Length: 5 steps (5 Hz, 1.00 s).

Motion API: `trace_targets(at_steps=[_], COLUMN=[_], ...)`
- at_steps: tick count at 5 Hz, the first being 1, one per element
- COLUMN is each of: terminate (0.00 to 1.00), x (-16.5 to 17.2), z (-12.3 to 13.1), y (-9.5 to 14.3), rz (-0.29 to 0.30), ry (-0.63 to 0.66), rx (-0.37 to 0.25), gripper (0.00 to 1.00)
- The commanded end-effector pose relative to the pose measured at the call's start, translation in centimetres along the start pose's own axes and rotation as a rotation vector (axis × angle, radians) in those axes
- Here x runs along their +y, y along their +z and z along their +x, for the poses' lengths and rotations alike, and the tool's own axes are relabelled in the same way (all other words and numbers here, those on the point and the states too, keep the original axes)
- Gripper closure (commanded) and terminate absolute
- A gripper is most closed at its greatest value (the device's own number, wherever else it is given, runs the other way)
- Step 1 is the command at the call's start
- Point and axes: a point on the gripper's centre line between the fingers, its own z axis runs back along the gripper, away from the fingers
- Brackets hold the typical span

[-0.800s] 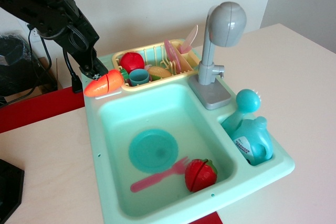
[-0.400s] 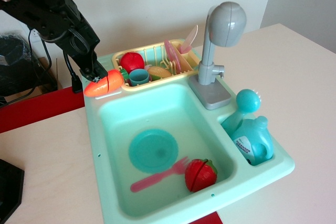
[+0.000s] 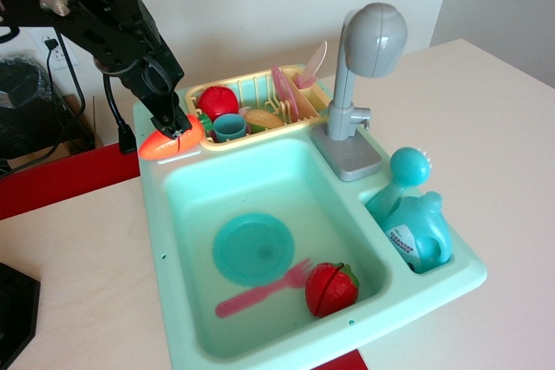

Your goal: Put carrot on plate

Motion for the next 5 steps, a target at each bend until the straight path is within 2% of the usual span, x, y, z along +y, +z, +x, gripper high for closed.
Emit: trace_targets(at_steps=[1,3,4,5], terminate=[0.00,0.00,0.00,0.00], x=[0.3,-0.2,-0.3,0.0], z=[1.1,0.6,0.4,0.0], y=[-0.6,-1.8,-2.3,-2.4], rz=[-0.003,-0.004,0.021,0.065], ry=[0.000,-0.007,-0.008,-0.029], rx=[0.016,0.060,0.065,0.021], gripper=[0.00,0.00,0.00,1.00])
